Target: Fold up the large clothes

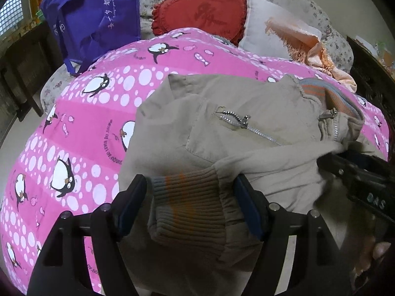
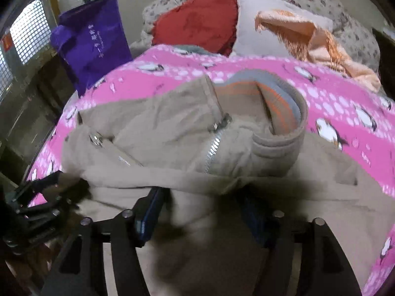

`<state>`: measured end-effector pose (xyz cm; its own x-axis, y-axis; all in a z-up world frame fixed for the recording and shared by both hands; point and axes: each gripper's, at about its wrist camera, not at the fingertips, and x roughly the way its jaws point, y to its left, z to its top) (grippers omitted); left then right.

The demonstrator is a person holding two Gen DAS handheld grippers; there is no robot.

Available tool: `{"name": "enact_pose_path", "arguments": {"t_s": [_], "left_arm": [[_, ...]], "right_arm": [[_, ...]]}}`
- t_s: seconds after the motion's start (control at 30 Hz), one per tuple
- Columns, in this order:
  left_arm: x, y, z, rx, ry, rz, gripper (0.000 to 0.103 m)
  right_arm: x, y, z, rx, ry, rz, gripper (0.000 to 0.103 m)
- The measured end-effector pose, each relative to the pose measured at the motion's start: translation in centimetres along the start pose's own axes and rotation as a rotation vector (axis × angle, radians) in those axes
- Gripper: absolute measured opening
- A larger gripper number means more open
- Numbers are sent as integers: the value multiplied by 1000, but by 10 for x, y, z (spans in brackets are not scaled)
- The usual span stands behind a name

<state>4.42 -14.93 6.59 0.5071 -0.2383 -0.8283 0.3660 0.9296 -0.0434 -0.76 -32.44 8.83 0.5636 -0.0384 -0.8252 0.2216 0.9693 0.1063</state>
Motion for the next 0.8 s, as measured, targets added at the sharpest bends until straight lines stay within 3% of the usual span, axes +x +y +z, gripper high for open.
{"name": "enact_pose_path", "arguments": {"t_s": [0.17, 0.33, 0.47, 0.53, 0.63, 0.8], "left_arm": [[-10, 4, -2, 13, 15, -23, 73], [-38, 16, -21, 43, 7, -52, 73], [-44, 20, -39, 57, 21, -34, 75], [-44, 20, -48, 69, 50, -18, 75], [-59, 23, -63, 81, 48, -22, 75], [-86, 30, -81, 109, 31, -13, 75]], "right_arm": [[-43, -3, -23, -47, 37, 43, 64], [-101, -40, -90, -71, 99, 3, 70], [-88, -80, -131, -13, 208, -100, 73], [-70, -94, -142, 38, 260, -90, 79], [-82, -99, -143, 114, 228, -55, 77], [-128, -79, -138, 31, 127, -117, 79]]}}
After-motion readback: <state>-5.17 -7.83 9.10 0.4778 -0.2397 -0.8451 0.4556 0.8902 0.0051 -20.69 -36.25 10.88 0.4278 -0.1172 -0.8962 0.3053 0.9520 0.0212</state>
